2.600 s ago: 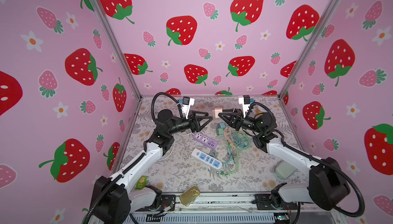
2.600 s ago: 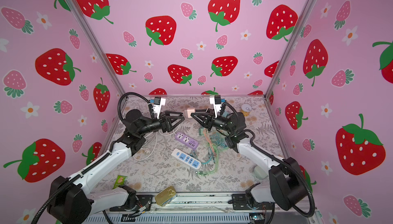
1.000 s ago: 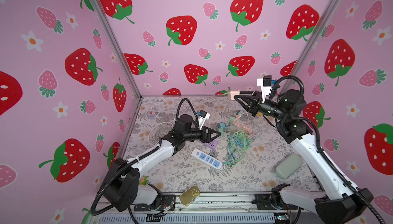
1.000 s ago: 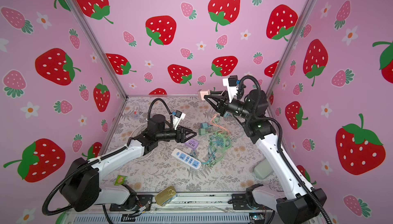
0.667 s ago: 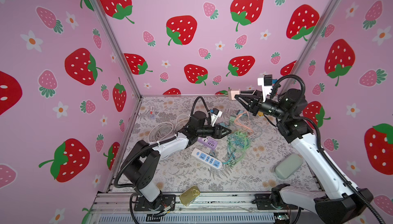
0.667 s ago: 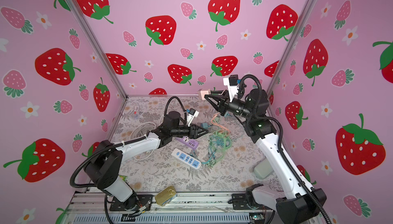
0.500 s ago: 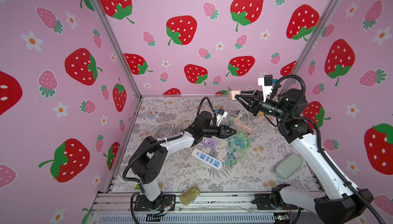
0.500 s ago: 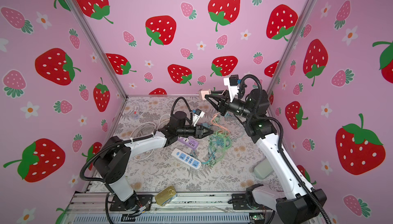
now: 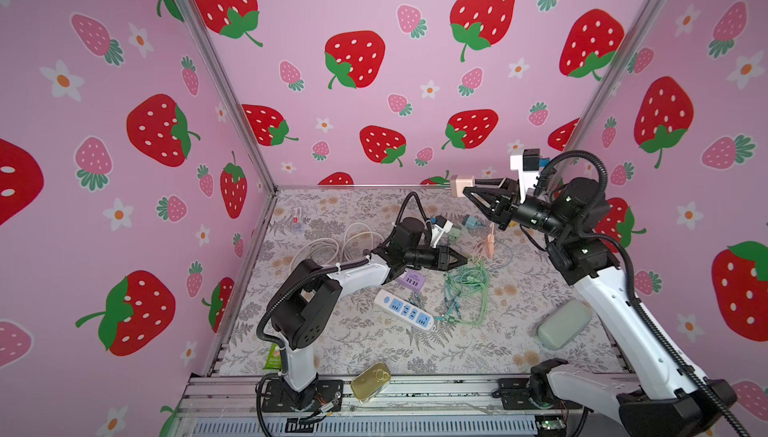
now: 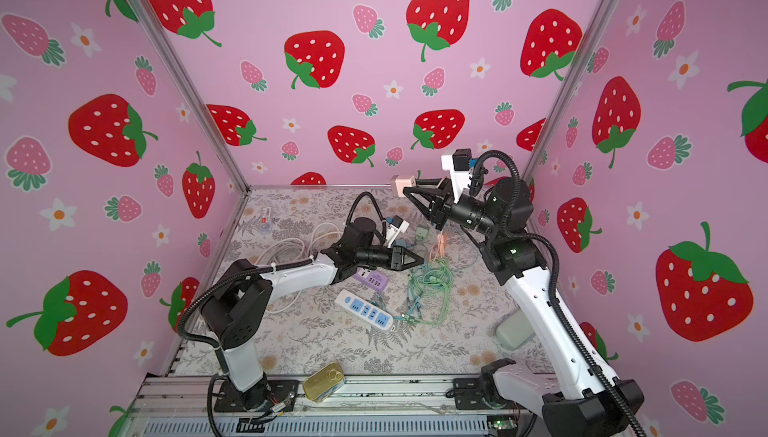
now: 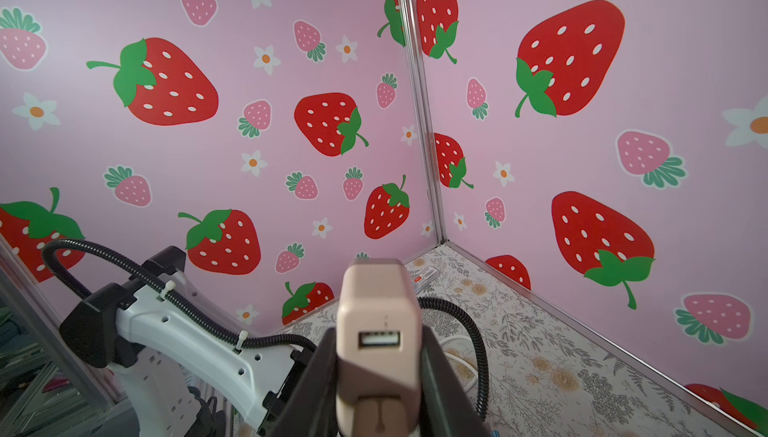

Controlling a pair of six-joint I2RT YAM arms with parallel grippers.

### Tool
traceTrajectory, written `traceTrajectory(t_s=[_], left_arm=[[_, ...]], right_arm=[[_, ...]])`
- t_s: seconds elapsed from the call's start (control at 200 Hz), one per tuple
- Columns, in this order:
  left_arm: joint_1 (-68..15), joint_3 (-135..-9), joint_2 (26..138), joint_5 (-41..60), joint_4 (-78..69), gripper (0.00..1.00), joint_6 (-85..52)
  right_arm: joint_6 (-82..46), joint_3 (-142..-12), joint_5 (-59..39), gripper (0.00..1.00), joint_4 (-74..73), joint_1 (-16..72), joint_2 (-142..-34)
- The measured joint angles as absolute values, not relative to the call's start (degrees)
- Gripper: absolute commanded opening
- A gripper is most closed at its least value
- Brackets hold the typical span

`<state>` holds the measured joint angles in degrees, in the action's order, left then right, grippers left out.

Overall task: Insert the plug
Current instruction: 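Swing the right gripper with the pink charger over the purple power strip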

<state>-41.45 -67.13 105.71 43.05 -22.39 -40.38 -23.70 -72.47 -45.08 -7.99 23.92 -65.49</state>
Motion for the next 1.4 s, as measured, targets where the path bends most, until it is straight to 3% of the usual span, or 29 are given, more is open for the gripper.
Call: traceTrajectory(t_s=[0.335,0.785,1.115,1.401], left_arm=[[-33.1,-60.2,93.6,35.4,-9.5,0.48,-34.4],[-22.8,-53.0,83.8,20.1,7.2,0.53,-29.7],[-17.8,-48.0,78.7,16.5,9.8,0.60,-28.9],[-16.8,-46.3,77.7,16.5,9.7,0.60,-28.7]], right_arm=[[-20.0,-72.2,-42.6,0.05,-6.2,23.7,-67.0],[-12.4,-74.5,-35.0,0.05,-1.6,26.2,-81.9],[-6.4,-89.0,-29.6,0.05,3.6,30.7,-94.5],[-4.0,-104.8,-29.5,0.05,4.4,31.9,-106.0]])
